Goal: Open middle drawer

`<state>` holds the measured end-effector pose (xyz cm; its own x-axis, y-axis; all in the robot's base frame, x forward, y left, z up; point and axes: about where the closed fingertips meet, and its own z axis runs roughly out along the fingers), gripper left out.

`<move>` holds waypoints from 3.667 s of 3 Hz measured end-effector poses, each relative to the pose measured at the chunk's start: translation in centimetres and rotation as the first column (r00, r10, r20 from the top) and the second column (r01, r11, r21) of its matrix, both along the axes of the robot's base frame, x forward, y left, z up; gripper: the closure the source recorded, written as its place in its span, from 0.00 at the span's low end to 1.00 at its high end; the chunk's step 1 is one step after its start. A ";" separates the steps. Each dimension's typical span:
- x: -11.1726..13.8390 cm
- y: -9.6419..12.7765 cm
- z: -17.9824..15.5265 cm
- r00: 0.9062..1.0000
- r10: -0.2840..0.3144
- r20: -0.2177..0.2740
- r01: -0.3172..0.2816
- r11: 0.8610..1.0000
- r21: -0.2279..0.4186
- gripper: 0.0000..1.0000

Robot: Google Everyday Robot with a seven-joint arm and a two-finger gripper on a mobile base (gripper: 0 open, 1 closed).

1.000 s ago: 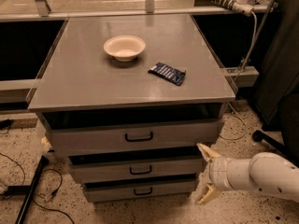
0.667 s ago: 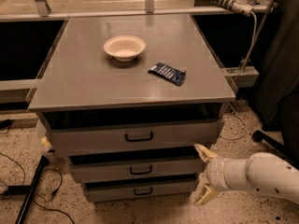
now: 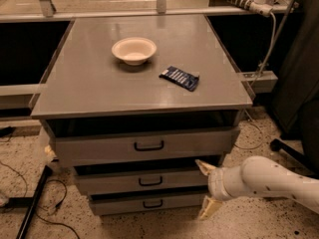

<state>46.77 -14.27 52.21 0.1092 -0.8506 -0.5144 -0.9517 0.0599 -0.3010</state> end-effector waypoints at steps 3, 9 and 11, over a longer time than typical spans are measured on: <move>4.6 0.7 -5.5 0.999 -0.022 -0.047 0.021 0.999 -0.029 0.00; 7.8 0.6 -10.1 0.997 -0.057 0.042 0.056 0.998 0.028 0.43; 6.2 1.2 -8.6 0.999 -0.015 0.039 0.012 0.998 0.061 0.89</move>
Offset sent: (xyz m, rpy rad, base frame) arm 0.0484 0.0048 -0.0664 -0.0320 0.0747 -0.0302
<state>53.01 -13.03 43.57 0.1191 -0.8193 -0.5608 -0.9382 0.0920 -0.3337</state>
